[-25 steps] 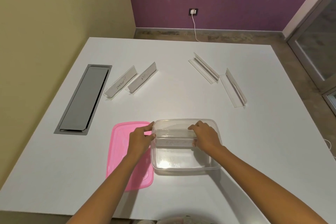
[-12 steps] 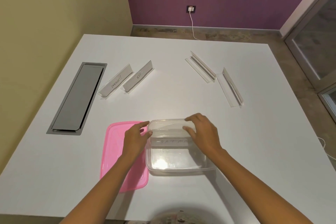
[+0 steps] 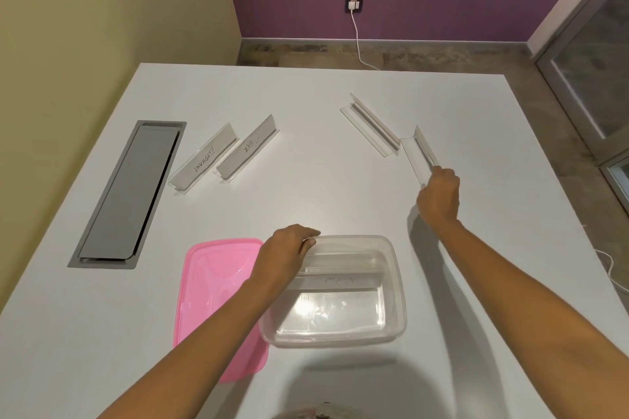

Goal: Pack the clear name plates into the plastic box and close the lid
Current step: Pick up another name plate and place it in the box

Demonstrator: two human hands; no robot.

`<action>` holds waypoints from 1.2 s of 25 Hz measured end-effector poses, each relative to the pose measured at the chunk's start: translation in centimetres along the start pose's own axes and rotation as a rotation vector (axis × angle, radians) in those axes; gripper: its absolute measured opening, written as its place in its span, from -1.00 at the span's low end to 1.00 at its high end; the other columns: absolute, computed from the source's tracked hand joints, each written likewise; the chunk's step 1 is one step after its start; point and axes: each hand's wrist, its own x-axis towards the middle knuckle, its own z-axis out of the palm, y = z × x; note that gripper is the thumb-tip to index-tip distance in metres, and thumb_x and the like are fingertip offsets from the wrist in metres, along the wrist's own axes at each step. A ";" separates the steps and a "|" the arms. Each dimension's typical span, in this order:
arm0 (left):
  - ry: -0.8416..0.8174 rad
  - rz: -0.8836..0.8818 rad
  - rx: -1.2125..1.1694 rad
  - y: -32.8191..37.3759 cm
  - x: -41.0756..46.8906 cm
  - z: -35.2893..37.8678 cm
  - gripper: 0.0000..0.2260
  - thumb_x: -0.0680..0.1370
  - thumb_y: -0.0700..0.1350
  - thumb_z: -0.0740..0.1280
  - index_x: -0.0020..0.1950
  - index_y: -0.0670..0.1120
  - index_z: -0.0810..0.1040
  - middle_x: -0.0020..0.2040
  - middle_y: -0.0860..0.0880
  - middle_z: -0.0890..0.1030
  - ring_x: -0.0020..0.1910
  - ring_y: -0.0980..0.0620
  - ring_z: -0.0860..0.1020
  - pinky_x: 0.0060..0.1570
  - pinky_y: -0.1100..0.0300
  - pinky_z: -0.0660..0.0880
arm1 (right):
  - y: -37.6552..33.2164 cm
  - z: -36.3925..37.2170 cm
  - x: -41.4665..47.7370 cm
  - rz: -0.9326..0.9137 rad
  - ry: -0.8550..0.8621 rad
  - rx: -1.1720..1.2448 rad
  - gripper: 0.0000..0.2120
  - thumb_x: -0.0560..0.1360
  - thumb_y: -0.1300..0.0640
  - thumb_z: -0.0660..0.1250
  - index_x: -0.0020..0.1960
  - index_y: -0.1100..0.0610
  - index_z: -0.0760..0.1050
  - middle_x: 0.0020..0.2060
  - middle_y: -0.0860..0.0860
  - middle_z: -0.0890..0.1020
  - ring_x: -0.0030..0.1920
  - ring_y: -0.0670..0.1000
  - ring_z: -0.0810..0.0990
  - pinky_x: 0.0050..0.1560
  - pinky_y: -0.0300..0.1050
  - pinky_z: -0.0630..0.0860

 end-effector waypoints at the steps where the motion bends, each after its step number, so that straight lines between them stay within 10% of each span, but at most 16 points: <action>1: -0.007 -0.001 0.011 0.0 0.3 0.1 -0.76 0.60 -0.08 0.22 0.22 0.00 0.57 0.16 0.01 0.63 0.17 0.01 0.55 0.14 0.05 0.49 | 0.5 0.3 1.1 0.032 -0.016 -0.010 -0.65 0.51 0.33 0.25 0.27 0.36 0.33 0.16 0.29 0.45 0.16 0.23 0.44 0.15 -0.02 0.43; 15: 0.035 -0.032 -0.062 -0.4 1.5 0.5 -0.78 0.57 -0.18 0.28 0.15 -0.03 0.63 0.08 0.02 0.69 0.07 0.06 0.63 0.10 0.24 0.50 | 3.2 1.2 6.0 0.141 -0.055 -0.090 -0.79 0.41 0.52 0.29 0.03 0.41 0.46 -0.04 0.35 0.57 -0.04 0.31 0.60 -0.08 0.07 0.55; 22: 0.079 -0.017 -0.210 2.6 0.8 0.7 -0.77 0.54 -0.16 0.32 0.17 -0.02 0.61 0.12 0.07 0.65 0.12 0.14 0.58 0.08 0.52 0.33 | 1.4 -1.1 -0.5 0.175 0.221 0.359 -0.87 0.48 0.44 0.22 -0.04 0.32 0.51 -0.11 0.25 0.59 -0.14 0.18 0.57 -0.16 0.00 0.52; 30: -0.131 -0.396 -1.321 6.5 0.2 -2.9 -0.65 0.61 0.05 0.14 0.14 -0.15 0.58 0.07 -0.06 0.68 0.03 0.00 0.66 0.05 0.17 0.60 | -1.4 -4.5 -11.7 -0.361 0.462 0.539 -0.78 0.46 0.45 0.33 0.07 0.29 0.56 -0.02 0.15 0.59 0.06 -0.17 0.51 0.20 -0.42 0.43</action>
